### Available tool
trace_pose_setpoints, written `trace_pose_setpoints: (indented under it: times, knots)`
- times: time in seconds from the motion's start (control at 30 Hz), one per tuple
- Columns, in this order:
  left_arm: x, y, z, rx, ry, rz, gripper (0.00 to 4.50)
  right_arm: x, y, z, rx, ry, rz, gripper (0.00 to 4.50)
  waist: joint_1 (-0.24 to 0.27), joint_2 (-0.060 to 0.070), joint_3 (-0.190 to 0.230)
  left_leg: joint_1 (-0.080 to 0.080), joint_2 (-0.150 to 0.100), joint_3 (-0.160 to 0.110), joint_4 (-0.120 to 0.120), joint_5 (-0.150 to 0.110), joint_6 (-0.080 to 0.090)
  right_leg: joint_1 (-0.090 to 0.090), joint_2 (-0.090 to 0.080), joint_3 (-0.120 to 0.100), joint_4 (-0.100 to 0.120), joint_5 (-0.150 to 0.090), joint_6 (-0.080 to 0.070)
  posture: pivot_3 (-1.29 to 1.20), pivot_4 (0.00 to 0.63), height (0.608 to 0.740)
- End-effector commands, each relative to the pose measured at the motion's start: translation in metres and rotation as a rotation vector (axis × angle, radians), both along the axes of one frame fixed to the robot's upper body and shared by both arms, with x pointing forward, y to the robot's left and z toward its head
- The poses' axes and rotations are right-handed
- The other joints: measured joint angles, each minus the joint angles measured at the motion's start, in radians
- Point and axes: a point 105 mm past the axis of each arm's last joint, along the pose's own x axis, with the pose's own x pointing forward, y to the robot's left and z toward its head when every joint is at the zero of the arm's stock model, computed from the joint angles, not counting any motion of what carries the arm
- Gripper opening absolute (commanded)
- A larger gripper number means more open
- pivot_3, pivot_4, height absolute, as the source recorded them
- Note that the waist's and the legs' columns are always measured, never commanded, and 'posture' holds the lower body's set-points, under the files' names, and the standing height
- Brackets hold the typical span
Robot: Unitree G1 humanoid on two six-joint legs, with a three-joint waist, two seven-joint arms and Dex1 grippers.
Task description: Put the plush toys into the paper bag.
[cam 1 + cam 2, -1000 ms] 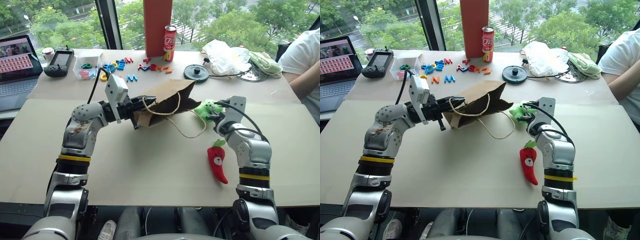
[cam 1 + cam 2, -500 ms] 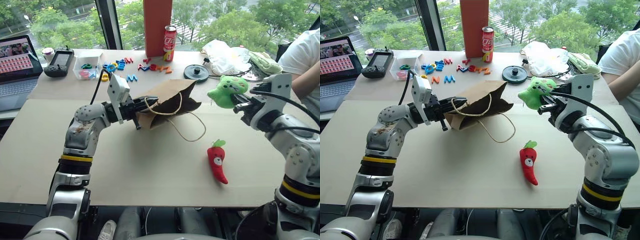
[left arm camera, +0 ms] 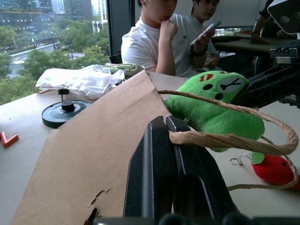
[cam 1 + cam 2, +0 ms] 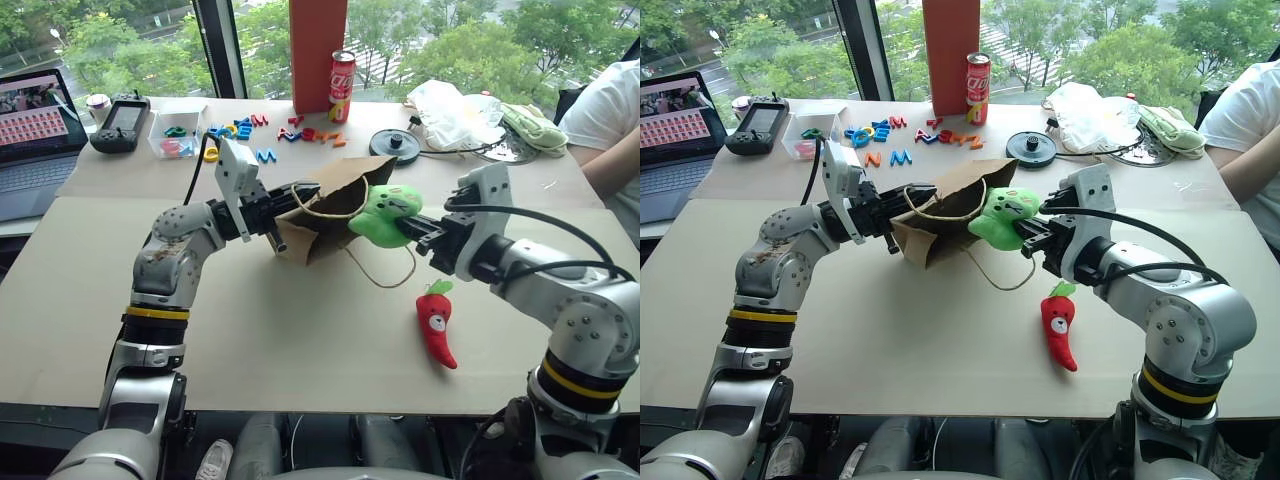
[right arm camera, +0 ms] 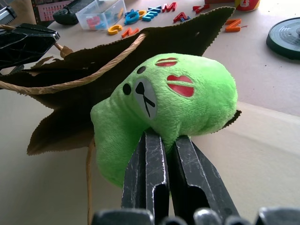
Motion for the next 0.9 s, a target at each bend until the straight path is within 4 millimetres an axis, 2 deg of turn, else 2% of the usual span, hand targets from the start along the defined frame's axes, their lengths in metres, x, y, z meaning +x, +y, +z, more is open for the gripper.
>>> trace_pose_setpoints:
  times: [0.03,0.2,0.37,0.53,0.7,0.83,0.9]
  knots:
    - [-0.006,-0.006,0.022,-0.029,-0.069,-0.025,0.0,0.011,0.012,-0.002,-0.003,0.001,-0.019,0.05,0.0,0.0,0.0,0.0,0.0,0.0,0.0,0.0,0.0,0.0,0.0,0.0,0.0,0.0,0.0,0.0,0.15,0.739]
    - [-0.01,-0.01,0.018,-0.019,-0.064,-0.05,0.0,0.036,0.03,-0.007,0.013,0.039,-0.082,0.05,-0.003,0.0,0.0,0.0,0.0,0.0,0.0,0.0,0.0,0.0,0.0,0.0,0.001,0.0,0.0,0.0,0.15,0.739]
    - [-0.012,-0.012,0.017,-0.012,-0.064,-0.059,0.0,0.066,0.022,0.008,0.088,0.031,-0.263,0.05,-0.003,0.0,0.0,0.0,0.0,0.0,0.0,0.0,0.0,-0.001,0.0,0.0,0.001,0.0,0.0,0.0,0.15,0.739]
    - [-0.012,-0.011,0.016,-0.009,-0.064,-0.057,0.0,0.072,0.017,0.012,0.128,0.021,-0.324,0.05,0.002,0.0,0.0,-0.001,0.0,0.001,0.0,0.0,0.0,-0.001,0.0,-0.001,0.001,0.0,0.0,0.0,0.15,0.739]
    - [-0.012,-0.011,0.016,-0.008,-0.063,-0.053,0.0,0.068,0.021,0.009,0.136,0.028,-0.303,1.69,-0.001,0.0,0.0,-0.002,0.0,0.001,-0.001,0.0,0.0,-0.001,0.0,-0.001,0.002,0.0,0.0,0.0,0.15,0.739]
    - [-0.012,-0.01,0.016,-0.006,-0.06,-0.048,0.0,0.059,0.032,0.012,0.137,0.034,-0.225,3.07,-0.005,0.0,0.0,-0.002,0.0,0.0,-0.001,0.0,0.0,-0.001,0.0,-0.001,0.001,0.0,0.0,0.0,0.15,0.739]
    - [-0.012,-0.01,0.015,-0.005,-0.059,-0.047,0.0,0.055,0.031,0.015,0.133,0.027,-0.206,3.07,-0.004,0.0,0.0,-0.002,0.0,0.0,-0.001,0.0,0.0,-0.001,0.0,-0.001,0.001,0.0,0.0,0.0,0.15,0.739]
